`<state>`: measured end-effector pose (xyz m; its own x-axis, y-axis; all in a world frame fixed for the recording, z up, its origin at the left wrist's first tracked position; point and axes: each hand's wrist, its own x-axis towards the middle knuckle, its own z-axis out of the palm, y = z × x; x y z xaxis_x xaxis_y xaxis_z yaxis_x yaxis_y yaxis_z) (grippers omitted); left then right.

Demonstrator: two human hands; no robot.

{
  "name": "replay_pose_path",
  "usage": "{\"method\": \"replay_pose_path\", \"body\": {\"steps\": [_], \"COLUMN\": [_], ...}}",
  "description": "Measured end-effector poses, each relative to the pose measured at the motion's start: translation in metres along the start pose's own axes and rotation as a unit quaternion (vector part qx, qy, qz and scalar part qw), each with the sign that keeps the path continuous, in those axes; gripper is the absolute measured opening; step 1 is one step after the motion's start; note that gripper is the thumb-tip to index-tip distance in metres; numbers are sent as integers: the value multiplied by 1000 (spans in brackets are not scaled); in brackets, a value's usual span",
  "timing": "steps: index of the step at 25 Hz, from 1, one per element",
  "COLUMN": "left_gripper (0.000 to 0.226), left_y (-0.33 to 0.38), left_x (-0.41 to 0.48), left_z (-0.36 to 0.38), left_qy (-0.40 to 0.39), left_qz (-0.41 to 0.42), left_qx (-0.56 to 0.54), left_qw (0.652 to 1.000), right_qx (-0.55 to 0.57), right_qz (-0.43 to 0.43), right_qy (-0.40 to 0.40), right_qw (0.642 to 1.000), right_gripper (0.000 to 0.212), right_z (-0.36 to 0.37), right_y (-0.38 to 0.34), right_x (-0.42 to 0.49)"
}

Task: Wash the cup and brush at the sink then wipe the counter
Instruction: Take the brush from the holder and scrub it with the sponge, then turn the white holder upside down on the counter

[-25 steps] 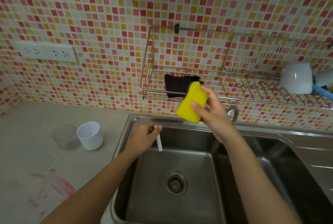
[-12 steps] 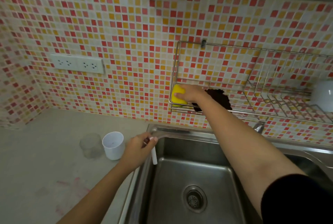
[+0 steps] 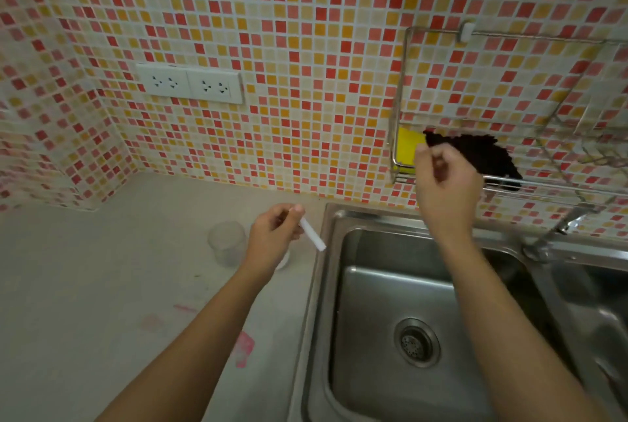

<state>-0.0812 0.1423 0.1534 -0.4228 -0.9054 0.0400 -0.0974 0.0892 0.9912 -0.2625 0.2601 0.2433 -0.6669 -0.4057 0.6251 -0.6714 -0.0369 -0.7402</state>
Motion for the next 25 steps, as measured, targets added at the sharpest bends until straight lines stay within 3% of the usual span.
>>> {"method": "replay_pose_path", "body": {"steps": [3, 6, 10, 15, 20, 25], "left_gripper": [19, 21, 23, 20, 20, 22], "left_y": [-15, -31, -57, -84, -93, -95], "left_x": [26, 54, 78, 90, 97, 99], "left_z": [-35, -57, -66, -65, -63, -62], "left_qy": [29, 39, -5, -56, -75, -107], "left_qz": [-1, 8, 35, 121, 142, 145], "left_qx": [38, 125, 254, 341, 363, 384], "left_qw": [999, 991, 967, 931, 918, 905], "right_qx": [37, -33, -91, -46, 30, 24], "right_qz": [49, 143, 228, 253, 281, 286], "right_qy": [-106, -261, -407, -399, -417, -400], "right_qw": [992, 954, 880, 880, 864, 870], "right_gripper": [30, 9, 74, 101, 79, 82], "right_z": [43, 107, 169, 206, 219, 219], "right_y": [18, 58, 90, 99, 92, 97], "right_x": [-76, -124, -148, -156, -161, -164]}}
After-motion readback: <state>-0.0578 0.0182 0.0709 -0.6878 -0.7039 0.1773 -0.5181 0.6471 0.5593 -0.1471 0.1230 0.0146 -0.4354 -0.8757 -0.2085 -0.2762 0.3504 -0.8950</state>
